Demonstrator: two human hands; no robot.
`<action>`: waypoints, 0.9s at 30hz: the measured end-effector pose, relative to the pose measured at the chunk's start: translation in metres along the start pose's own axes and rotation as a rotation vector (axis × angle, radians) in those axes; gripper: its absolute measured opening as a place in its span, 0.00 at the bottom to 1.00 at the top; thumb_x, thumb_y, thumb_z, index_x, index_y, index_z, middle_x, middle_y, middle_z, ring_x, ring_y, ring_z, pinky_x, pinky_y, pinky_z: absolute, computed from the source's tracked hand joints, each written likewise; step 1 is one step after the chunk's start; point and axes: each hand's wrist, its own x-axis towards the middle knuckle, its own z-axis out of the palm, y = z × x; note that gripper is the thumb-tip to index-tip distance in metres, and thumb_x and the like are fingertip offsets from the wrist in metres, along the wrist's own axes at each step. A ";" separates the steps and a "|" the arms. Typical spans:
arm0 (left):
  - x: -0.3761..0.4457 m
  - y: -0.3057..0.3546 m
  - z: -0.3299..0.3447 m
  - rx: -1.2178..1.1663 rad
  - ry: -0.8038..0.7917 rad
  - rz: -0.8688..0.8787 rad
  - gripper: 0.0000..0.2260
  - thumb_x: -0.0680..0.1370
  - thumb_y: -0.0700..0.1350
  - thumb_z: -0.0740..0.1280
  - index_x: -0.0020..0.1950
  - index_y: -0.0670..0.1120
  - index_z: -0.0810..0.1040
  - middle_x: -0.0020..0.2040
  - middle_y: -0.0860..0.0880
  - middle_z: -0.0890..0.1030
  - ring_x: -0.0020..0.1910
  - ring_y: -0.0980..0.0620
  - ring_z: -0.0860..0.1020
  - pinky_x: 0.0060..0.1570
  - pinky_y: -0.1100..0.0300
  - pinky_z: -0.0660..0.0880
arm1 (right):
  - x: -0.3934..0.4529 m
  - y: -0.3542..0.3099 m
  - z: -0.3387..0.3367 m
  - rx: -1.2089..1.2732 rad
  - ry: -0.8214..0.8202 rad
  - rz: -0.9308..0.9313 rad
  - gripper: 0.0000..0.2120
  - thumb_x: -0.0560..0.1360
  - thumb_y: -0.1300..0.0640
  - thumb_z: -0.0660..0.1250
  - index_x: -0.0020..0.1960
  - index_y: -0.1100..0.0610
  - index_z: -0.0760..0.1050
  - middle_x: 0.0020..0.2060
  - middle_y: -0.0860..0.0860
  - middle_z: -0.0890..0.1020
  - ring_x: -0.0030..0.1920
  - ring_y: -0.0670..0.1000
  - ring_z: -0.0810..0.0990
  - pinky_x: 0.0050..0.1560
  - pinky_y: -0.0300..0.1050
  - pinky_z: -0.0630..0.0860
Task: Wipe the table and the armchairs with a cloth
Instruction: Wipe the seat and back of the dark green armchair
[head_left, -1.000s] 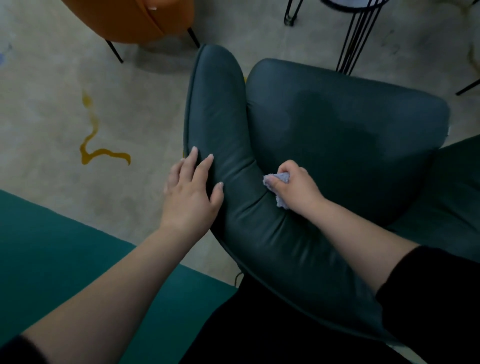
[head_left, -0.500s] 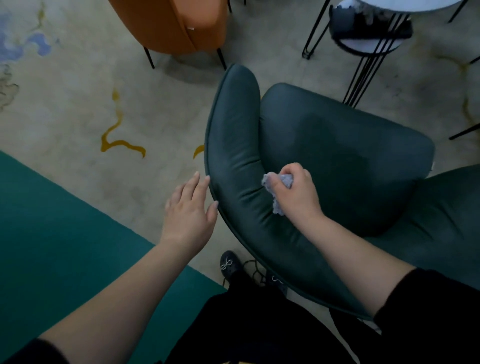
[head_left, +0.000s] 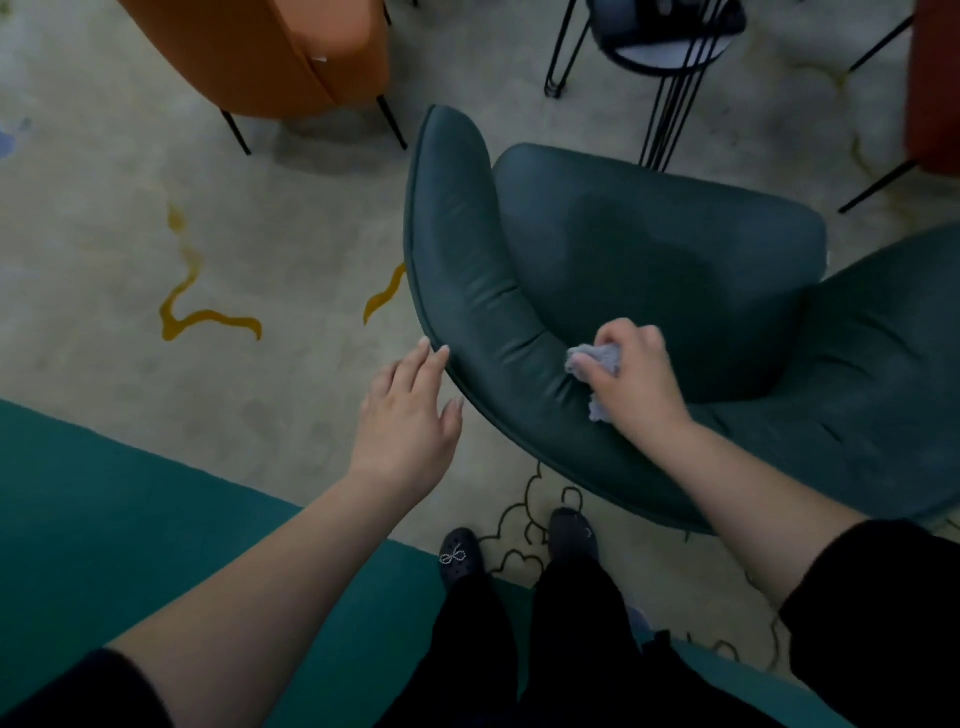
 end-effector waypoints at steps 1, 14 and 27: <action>-0.001 -0.002 0.002 -0.002 -0.003 0.019 0.25 0.80 0.54 0.55 0.77 0.52 0.55 0.77 0.52 0.56 0.74 0.49 0.54 0.73 0.54 0.50 | -0.009 -0.009 0.006 0.029 -0.004 -0.053 0.10 0.72 0.50 0.70 0.47 0.51 0.70 0.49 0.52 0.67 0.49 0.56 0.73 0.54 0.46 0.72; -0.006 -0.029 -0.004 0.064 -0.129 0.106 0.26 0.80 0.54 0.56 0.77 0.52 0.53 0.77 0.51 0.54 0.74 0.46 0.55 0.72 0.50 0.56 | -0.034 -0.017 -0.005 -0.055 0.064 0.026 0.11 0.72 0.48 0.70 0.46 0.50 0.69 0.47 0.50 0.68 0.49 0.53 0.72 0.49 0.44 0.71; -0.035 -0.090 -0.049 0.361 -0.097 -0.011 0.25 0.80 0.57 0.52 0.76 0.51 0.56 0.75 0.51 0.62 0.72 0.47 0.60 0.68 0.49 0.60 | -0.052 -0.107 0.021 -0.019 -0.089 -0.135 0.12 0.73 0.46 0.69 0.49 0.53 0.71 0.49 0.51 0.70 0.48 0.52 0.74 0.52 0.52 0.76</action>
